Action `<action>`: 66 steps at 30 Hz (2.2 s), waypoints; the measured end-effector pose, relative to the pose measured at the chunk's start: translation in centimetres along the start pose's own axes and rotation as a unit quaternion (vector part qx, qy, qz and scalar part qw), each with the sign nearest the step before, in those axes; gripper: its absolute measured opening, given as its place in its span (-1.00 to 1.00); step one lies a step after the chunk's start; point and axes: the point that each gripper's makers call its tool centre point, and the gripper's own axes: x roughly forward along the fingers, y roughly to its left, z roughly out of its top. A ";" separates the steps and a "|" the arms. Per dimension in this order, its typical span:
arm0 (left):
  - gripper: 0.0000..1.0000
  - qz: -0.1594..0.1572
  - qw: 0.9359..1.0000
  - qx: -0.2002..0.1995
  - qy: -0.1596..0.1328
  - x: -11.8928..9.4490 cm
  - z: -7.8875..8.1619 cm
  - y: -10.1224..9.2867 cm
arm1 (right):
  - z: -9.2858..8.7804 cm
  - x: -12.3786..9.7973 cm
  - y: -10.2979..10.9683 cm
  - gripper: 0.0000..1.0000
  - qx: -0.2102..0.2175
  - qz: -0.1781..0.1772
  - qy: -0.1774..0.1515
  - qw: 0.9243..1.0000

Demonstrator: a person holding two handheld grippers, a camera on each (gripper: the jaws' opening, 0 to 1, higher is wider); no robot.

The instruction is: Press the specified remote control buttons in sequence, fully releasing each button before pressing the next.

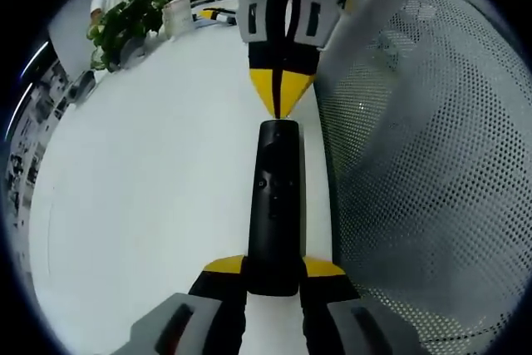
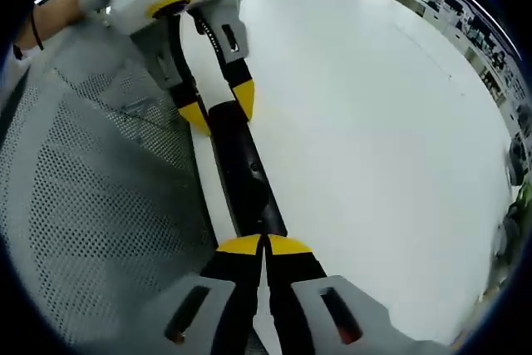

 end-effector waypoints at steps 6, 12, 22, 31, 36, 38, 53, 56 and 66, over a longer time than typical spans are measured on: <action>-0.52 -0.002 1.000 -0.001 -0.002 0.0 0.0 0.0 | -0.1 0.2 0.0 -1.00 -0.024 0.006 0.015 1.000; -0.52 0.000 1.000 -0.002 -0.001 0.0 0.0 0.0 | -0.1 0.4 0.2 -1.00 -0.109 -0.001 0.051 0.993; -0.52 -0.004 1.000 0.000 -0.024 -0.2 -0.2 0.0 | -0.2 0.3 0.0 -1.00 -0.079 -0.007 0.020 0.997; -0.52 -0.005 0.999 0.008 -0.047 -0.2 -0.2 0.0 | 1.1 0.2 0.5 -1.00 -0.092 0.003 -0.001 0.996; -0.52 -0.005 0.999 0.010 -0.044 -0.1 0.0 -0.1 | 1.3 0.6 1.0 -1.00 -0.108 0.009 0.016 0.994; -0.52 -0.005 0.999 0.008 -0.044 -0.1 0.0 -0.1 | 1.2 0.6 1.0 -1.00 -0.114 0.008 0.015 0.993; -0.52 -0.006 0.998 0.003 -0.055 -0.2 0.0 0.0 | 2.4 0.4 0.8 -1.00 -0.105 0.005 -0.015 0.994; -0.52 -0.006 0.998 0.002 -0.056 -0.2 0.0 0.0 | 2.4 1.0 1.1 -1.00 -0.111 0.017 -0.008 0.994; -0.52 -0.008 0.998 0.004 -0.056 -0.2 0.0 0.0 | 2.3 1.3 1.1 -1.00 -0.120 0.014 0.018 0.993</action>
